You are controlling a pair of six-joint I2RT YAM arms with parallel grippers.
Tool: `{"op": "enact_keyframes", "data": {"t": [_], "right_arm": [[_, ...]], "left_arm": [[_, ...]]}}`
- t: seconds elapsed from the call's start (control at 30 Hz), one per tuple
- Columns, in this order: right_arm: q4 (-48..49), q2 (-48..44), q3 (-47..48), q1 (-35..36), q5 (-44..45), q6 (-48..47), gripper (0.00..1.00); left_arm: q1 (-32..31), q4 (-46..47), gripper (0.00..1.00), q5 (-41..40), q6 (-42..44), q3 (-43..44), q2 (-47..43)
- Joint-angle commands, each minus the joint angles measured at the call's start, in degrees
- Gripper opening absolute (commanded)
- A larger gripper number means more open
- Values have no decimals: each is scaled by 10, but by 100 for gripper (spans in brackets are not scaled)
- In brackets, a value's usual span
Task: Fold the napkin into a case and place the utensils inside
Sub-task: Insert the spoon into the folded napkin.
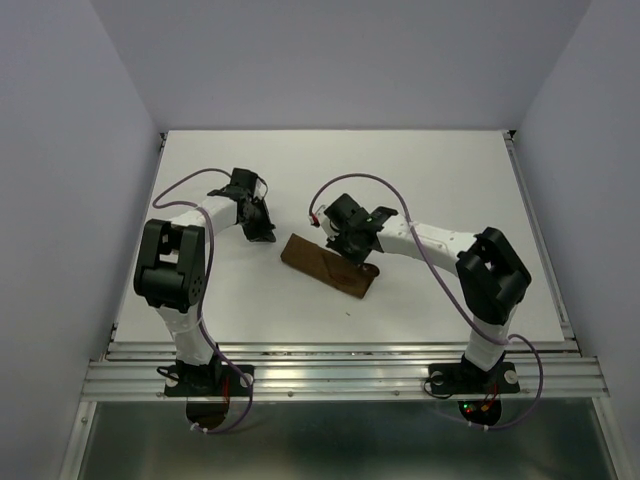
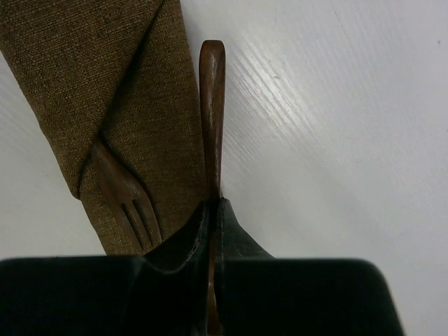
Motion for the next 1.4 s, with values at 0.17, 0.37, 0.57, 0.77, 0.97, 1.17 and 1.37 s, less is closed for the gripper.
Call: {"op": "enact_keyframes", "data": {"t": [0.17,0.37,0.57,0.77,0.97,1.17,1.37], "right_arm": [[-24,-2,-10,21,0,-11,1],[-26,-10,-16,32,-8,-11,1],[-29,-8,-13,39,-3,-9,1],[-23,-31,-14,44,20,-3,1],[-23,-64,-12,49,17,-1,1],[-33,-68,-22,60,3,4,1],[-38,-52,-33,70,-3,10,1]], "left_arm": [[-5,5,3,-4,0,0,7],[-7,4,3,-1,0,3,9],[-12,2,4,1,1,5,14],[-16,2,4,1,1,6,16],[-18,2,3,0,2,6,17],[-20,1,3,1,2,9,17],[-23,-2,3,2,5,12,16]]}}
